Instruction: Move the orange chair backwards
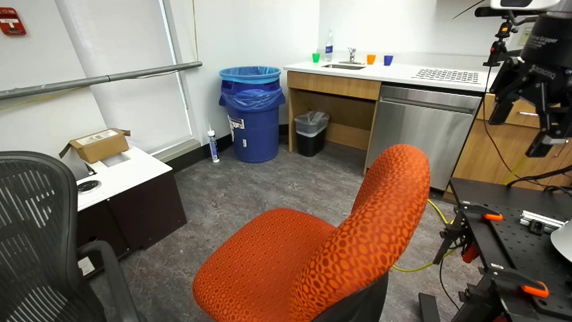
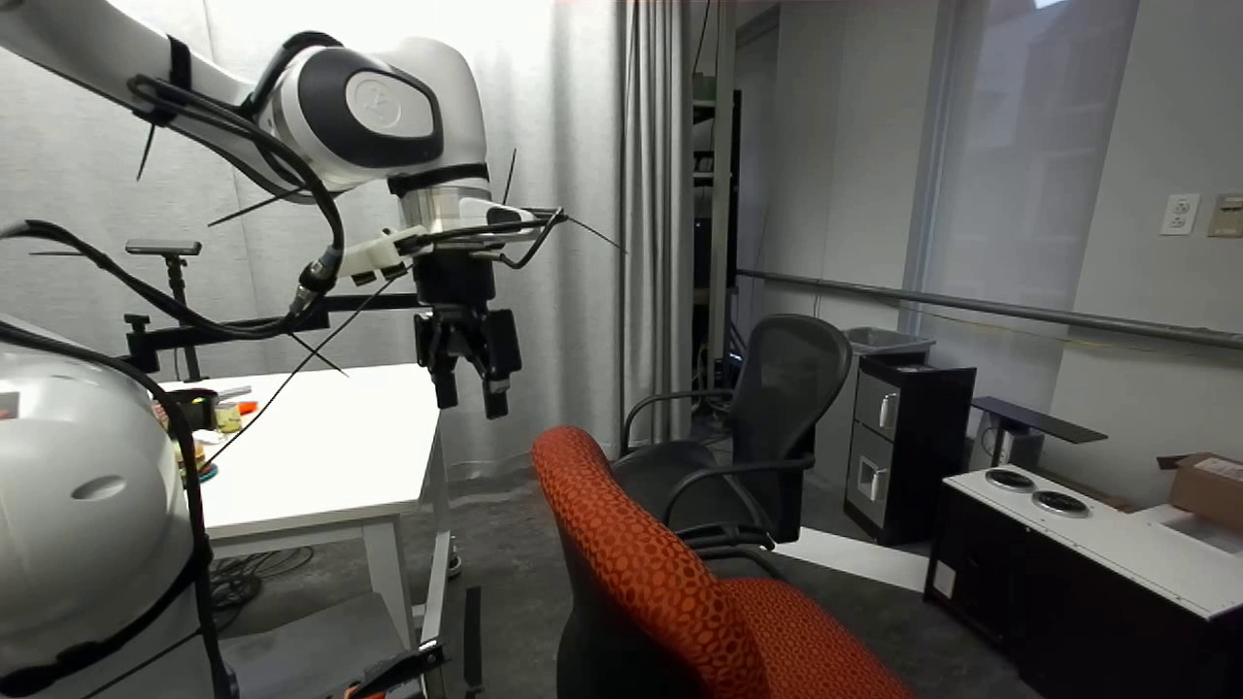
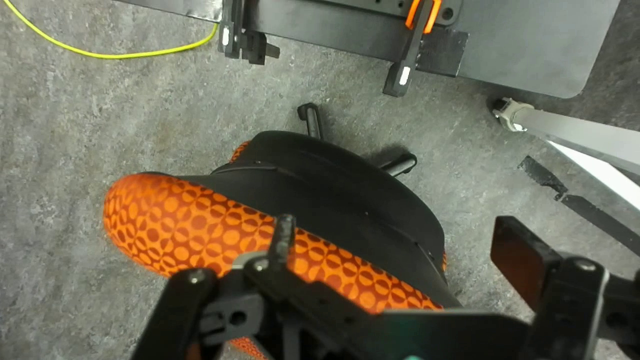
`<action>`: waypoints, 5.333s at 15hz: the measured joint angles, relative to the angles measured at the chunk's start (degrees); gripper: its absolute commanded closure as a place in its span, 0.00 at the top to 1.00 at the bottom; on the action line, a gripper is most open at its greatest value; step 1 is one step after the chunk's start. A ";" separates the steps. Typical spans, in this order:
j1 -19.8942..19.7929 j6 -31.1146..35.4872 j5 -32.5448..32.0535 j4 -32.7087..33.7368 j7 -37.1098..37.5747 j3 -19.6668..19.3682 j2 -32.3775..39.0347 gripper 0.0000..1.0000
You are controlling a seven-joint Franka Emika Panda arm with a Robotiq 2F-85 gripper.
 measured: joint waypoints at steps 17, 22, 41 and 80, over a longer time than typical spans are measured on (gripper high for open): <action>-3.95 5.35 -5.00 -0.04 0.15 -2.56 15.82 0.87; -4.39 5.98 -5.47 -0.03 0.17 -3.24 18.20 1.00; -8.53 21.60 -16.29 0.06 -2.42 -8.75 35.82 1.00; -13.74 26.60 -39.93 15.46 0.44 -13.03 46.00 1.00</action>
